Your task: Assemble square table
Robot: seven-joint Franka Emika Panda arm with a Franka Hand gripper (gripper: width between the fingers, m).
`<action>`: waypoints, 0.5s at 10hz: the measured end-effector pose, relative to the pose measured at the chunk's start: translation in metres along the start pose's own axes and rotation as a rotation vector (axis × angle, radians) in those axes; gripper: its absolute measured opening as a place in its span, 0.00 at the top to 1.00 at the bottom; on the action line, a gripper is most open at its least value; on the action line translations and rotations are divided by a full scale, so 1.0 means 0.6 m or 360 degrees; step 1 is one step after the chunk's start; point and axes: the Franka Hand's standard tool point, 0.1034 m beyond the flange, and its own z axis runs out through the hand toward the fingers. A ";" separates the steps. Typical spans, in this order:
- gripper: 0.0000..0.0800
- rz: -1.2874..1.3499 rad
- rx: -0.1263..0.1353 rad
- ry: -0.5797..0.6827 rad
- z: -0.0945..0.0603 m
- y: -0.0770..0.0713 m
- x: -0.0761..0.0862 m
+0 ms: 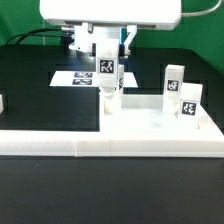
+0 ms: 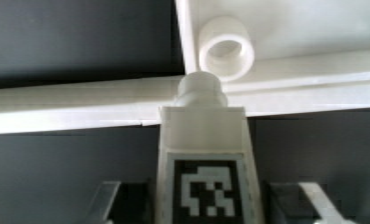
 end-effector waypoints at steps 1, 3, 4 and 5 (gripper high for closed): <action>0.64 -0.0009 -0.0003 -0.0010 0.009 -0.004 -0.005; 0.64 -0.0020 -0.0009 -0.0025 0.020 -0.007 -0.013; 0.64 -0.0023 -0.0012 -0.0025 0.023 -0.007 -0.015; 0.64 -0.0027 -0.0013 -0.0025 0.026 -0.009 -0.014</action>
Offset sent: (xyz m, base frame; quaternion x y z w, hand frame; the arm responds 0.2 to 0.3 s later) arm 0.0080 0.0105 -0.0088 0.0210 0.0229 0.0056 0.9995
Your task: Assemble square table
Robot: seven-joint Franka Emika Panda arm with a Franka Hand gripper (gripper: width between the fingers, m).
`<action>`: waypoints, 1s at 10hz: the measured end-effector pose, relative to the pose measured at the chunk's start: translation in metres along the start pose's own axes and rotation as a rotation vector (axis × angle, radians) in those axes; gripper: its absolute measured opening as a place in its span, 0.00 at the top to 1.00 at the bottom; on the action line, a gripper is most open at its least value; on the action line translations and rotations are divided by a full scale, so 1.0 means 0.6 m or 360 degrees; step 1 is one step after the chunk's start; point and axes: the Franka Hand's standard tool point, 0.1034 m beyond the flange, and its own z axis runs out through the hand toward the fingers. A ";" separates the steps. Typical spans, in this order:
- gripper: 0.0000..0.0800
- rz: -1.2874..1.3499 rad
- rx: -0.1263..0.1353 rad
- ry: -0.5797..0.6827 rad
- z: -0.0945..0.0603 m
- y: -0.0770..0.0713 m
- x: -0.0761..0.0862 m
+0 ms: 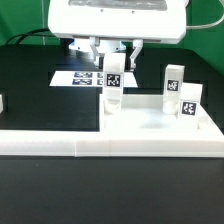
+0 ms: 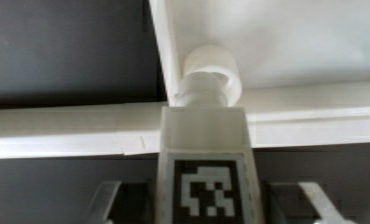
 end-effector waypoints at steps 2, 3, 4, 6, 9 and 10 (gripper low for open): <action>0.64 -0.0011 0.0001 0.0009 0.008 -0.007 0.009; 0.64 -0.0013 -0.0002 0.0005 0.013 -0.009 0.009; 0.64 -0.0016 -0.0006 0.0000 0.022 -0.011 0.009; 0.64 -0.0020 -0.0017 -0.0003 0.034 -0.009 0.012; 0.64 -0.0024 -0.0021 -0.0004 0.040 -0.009 0.012; 0.64 -0.0027 -0.0026 0.0008 0.042 -0.009 0.013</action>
Offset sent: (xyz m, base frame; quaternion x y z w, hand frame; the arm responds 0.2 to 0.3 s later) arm 0.0164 0.0115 -0.0137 0.0051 0.0128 0.0156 0.9998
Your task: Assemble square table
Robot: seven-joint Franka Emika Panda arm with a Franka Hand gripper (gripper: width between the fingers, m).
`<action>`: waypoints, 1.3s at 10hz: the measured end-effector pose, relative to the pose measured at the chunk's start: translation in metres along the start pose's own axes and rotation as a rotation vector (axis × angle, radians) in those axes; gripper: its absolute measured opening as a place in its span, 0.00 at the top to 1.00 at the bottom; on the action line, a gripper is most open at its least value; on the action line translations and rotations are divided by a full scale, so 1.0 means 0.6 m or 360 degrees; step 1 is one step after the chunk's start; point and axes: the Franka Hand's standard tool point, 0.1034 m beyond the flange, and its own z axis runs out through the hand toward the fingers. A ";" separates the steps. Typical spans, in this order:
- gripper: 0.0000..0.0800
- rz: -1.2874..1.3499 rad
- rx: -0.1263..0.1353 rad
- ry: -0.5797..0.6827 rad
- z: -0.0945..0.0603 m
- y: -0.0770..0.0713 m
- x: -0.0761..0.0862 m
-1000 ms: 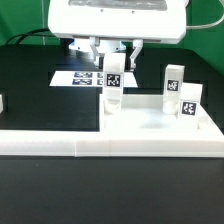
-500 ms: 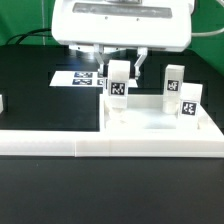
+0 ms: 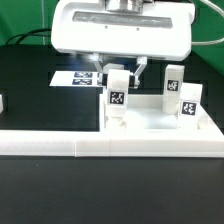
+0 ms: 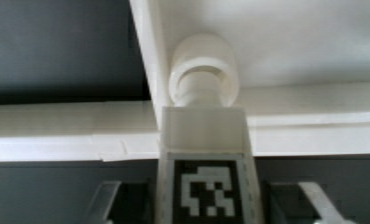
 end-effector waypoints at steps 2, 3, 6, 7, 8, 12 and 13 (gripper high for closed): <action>0.64 -0.0009 -0.0011 0.0043 0.001 0.000 0.000; 0.64 -0.0010 -0.0024 0.0074 0.000 0.005 -0.004; 0.64 -0.0018 -0.0043 0.0116 -0.001 0.013 -0.009; 0.64 -0.0020 -0.0041 0.0115 -0.001 0.011 -0.010; 0.64 -0.0017 -0.0042 0.0112 -0.001 0.013 -0.010; 0.64 -0.0027 -0.0044 0.0116 -0.002 0.015 -0.010; 0.64 -0.0075 -0.0056 0.0124 -0.001 0.028 -0.014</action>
Offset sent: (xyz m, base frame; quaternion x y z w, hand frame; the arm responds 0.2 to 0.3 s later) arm -0.0084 -0.0010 -0.0028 0.0151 0.0550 0.0123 0.9983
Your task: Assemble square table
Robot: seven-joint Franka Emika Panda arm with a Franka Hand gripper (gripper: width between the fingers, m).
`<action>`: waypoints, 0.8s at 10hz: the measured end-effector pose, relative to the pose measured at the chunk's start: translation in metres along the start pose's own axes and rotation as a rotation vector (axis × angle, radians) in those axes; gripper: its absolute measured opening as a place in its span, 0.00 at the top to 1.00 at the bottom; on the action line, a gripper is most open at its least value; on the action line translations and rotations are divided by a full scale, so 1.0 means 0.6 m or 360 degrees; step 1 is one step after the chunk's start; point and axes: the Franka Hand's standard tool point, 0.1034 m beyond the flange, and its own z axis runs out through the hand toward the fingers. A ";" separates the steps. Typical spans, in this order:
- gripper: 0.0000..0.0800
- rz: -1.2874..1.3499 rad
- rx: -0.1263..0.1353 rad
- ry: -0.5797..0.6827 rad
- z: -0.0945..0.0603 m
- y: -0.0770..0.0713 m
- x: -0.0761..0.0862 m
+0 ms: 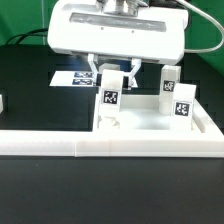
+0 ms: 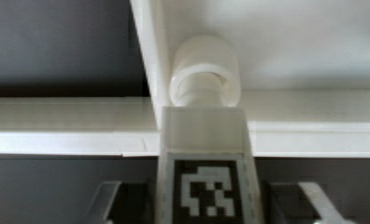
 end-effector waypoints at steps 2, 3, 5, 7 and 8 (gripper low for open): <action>0.64 -0.0005 0.0001 0.0020 0.008 -0.008 -0.008; 0.64 -0.0013 -0.0001 0.0039 0.010 -0.012 -0.007; 0.64 -0.0016 -0.0002 0.0047 0.011 -0.014 -0.007; 0.64 -0.0016 -0.0002 0.0047 0.011 -0.014 -0.007; 0.62 -0.0016 -0.0002 0.0047 0.011 -0.013 -0.007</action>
Offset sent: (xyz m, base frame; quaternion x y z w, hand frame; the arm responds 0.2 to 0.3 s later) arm 0.0007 0.0169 -0.0101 0.0199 0.0152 0.0157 0.9996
